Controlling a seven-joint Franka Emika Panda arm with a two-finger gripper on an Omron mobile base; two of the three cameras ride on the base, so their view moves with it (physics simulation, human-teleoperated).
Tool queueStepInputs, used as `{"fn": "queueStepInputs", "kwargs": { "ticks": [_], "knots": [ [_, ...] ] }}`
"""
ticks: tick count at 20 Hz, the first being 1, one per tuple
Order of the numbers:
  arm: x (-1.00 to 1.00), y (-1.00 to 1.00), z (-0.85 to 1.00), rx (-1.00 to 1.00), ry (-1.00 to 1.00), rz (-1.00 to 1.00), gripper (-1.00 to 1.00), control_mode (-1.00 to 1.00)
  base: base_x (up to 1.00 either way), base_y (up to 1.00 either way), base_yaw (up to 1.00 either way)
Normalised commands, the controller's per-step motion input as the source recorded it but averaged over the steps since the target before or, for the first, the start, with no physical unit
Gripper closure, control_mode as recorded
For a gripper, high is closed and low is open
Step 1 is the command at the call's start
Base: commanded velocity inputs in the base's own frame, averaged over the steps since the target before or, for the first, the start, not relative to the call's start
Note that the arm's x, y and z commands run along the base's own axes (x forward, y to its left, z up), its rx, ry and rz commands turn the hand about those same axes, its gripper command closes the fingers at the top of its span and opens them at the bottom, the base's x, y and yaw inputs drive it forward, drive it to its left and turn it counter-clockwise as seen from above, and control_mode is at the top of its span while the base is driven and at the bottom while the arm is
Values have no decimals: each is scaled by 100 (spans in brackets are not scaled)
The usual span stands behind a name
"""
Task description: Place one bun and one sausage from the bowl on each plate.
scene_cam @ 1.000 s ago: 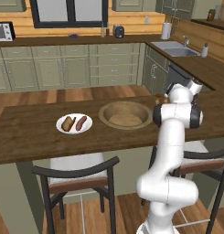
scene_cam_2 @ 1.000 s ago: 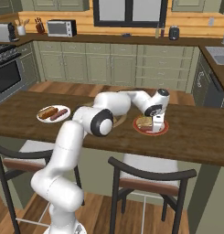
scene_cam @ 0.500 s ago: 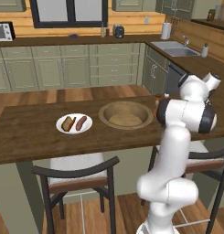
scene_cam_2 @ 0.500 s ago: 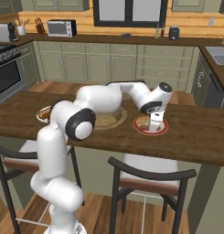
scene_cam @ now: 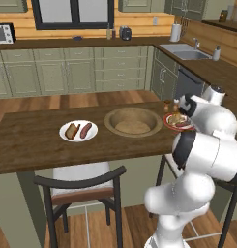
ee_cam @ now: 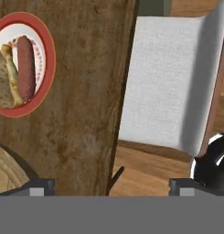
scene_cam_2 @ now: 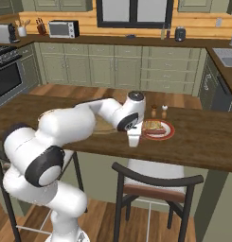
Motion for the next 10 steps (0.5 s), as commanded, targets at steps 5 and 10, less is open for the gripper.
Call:
{"fn": "queueStepInputs", "kwargs": {
  "ticks": [5, 10],
  "knots": [
    [-85, 94, 42, -12, 2, 0, -100, -100, 0, 0, 0],
    [-69, 81, 68, -5, 6, 0, -100, -100, 0, 0, 0]
  ]
}}
